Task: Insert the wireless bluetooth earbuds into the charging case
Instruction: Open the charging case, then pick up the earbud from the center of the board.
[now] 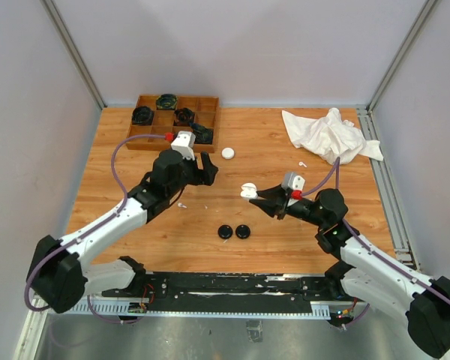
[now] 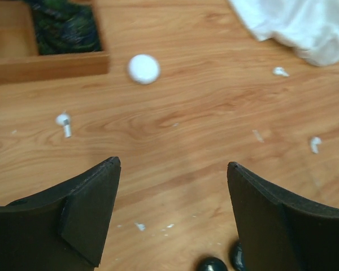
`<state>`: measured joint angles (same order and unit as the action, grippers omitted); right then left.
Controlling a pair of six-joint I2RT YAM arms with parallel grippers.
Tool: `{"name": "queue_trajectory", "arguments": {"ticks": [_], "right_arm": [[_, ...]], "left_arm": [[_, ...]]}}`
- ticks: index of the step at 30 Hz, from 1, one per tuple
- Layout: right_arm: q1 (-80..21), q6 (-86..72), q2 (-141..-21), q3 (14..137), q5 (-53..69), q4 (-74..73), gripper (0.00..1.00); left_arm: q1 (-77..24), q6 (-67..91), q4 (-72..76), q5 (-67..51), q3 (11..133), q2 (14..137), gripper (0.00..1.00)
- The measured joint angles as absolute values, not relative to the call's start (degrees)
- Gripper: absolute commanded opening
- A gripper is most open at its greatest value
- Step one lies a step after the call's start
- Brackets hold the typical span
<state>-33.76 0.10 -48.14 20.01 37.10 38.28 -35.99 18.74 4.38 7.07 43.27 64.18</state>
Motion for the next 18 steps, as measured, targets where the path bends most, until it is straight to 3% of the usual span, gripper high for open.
{"name": "queue_trajectory", "arguments": {"ticks": [10, 18], "right_arm": [[-33.76, 0.51, -48.90, 17.91, 33.12, 38.26, 0.01], [-33.76, 0.51, -51.42, 17.93, 31.64, 38.22, 0.01]], "left_arm": [[-25.28, 19.20, -5.48, 8.34, 54.11, 84.51, 0.77], [-20.67, 16.58, -10.33, 5.85, 65.10, 99.11, 0.60]]}}
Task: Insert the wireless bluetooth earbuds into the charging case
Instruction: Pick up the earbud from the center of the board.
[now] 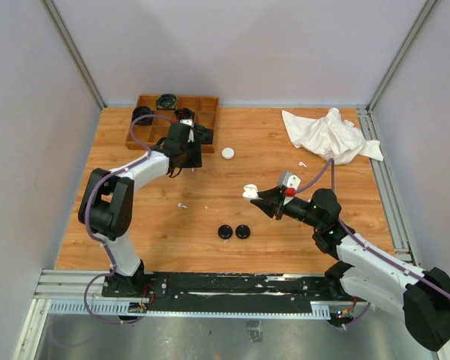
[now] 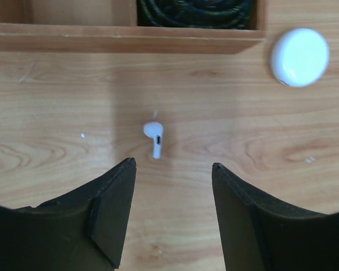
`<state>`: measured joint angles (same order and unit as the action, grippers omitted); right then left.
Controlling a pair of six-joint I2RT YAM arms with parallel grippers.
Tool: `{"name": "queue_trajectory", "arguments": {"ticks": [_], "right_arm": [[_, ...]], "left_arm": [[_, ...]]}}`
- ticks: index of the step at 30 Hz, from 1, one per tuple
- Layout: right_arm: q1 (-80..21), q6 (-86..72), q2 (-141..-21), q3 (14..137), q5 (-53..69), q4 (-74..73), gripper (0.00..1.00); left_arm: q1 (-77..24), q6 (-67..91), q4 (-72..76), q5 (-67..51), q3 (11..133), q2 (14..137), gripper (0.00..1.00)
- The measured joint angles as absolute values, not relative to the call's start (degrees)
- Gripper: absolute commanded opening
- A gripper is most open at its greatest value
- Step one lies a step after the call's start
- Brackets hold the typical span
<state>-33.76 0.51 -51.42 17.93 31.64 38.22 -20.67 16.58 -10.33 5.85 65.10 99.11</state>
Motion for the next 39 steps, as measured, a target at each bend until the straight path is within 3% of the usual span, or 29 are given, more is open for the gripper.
{"name": "queue_trajectory", "arguments": {"ticks": [11, 39], "right_arm": [[-33.76, 0.54, -52.53, 17.93, 31.42, 37.28, 0.01], [-33.76, 0.54, -53.80, 18.17, 31.48, 35.57, 0.01]], "left_arm": [[-18.68, 12.82, -17.61, 5.61, 75.99, 112.12, 0.51], [-17.37, 9.02, -24.43, 3.84, 83.26, 117.60, 0.31]]}}
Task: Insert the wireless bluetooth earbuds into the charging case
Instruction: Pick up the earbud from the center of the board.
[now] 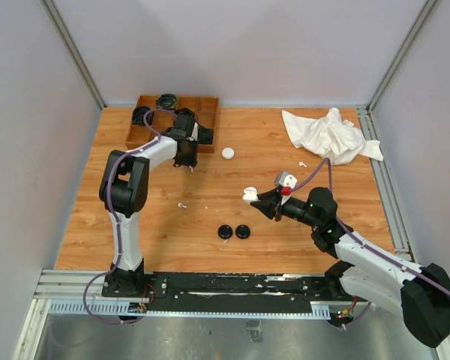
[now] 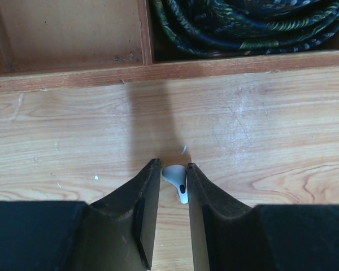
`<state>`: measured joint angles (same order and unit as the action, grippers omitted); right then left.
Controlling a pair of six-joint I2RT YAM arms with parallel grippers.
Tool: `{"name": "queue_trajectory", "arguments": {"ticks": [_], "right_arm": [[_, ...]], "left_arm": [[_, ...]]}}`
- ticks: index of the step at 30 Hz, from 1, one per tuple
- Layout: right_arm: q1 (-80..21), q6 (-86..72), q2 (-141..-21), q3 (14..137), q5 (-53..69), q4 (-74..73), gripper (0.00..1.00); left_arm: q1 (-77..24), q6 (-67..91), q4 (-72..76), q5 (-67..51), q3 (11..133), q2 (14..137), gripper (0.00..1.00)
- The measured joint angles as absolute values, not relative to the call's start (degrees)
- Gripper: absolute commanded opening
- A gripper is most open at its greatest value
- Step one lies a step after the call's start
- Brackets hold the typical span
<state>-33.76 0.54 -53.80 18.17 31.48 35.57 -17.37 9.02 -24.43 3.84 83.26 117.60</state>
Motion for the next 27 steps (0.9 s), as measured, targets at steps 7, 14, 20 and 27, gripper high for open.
{"name": "queue_trajectory", "arguments": {"ticks": [7, 14, 20, 27], "right_arm": [[-33.76, 0.51, -53.58, 18.31, 31.51, 34.98, 0.01], [-33.76, 0.51, -53.58, 18.41, 31.48, 34.85, 0.01], [-33.76, 0.51, -53.80, 18.41, 31.46, 35.40, 0.01], [-33.89, 0.49, -54.89, 18.39, 30.81, 38.54, 0.01]], "left_arm": [[-17.37, 9.45, -23.64, 2.90, 80.51, 115.81, 0.27], [-18.17, 10.33, -23.11, 2.26, 75.81, 112.42, 0.23], [-21.06, 12.71, -21.28, 2.22, 68.03, 105.95, 0.22], [-25.82, 16.73, -15.66, 3.42, 60.86, 94.08, 0.21]]}}
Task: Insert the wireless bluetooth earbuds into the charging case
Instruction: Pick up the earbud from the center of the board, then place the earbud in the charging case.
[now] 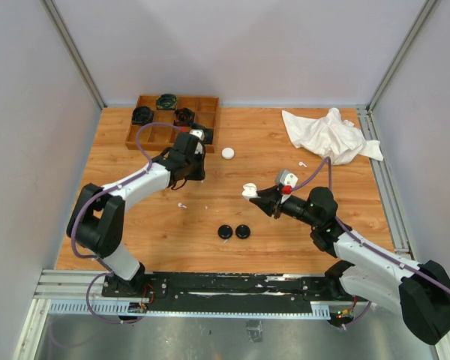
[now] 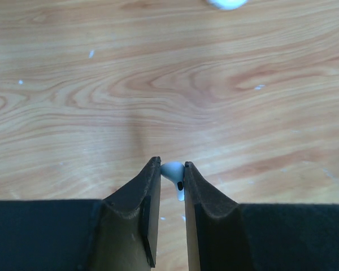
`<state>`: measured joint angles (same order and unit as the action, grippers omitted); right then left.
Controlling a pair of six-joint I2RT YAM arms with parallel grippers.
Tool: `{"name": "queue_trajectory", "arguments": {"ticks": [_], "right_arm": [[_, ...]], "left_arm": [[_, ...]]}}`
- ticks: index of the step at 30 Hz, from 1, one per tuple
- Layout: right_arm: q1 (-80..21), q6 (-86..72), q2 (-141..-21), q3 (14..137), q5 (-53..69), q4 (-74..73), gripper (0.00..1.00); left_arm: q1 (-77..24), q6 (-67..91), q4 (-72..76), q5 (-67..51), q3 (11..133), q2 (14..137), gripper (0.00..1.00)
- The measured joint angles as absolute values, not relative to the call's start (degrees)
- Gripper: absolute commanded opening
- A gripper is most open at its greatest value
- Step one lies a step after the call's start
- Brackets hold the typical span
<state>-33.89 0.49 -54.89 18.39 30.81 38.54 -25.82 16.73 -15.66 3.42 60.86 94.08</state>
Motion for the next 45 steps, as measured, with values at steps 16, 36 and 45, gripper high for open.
{"name": "queue_trajectory", "arguments": {"ticks": [16, 36, 45], "right_arm": [[-37.56, 3.44, -57.65, 18.04, 25.41, 48.99, 0.01], [-39.94, 4.62, -63.24, 16.95, 23.86, 66.37, 0.01], [-41.01, 4.60, -63.75, 16.53, 23.49, 69.45, 0.01]], "left_arm": [[-41.56, 22.61, -5.34, 14.46, 54.78, 73.30, 0.18], [-55.66, 27.75, 10.46, 21.61, 41.95, 57.19, 0.15], [-57.80, 27.44, 17.82, 23.73, 40.27, 56.75, 0.14]]}}
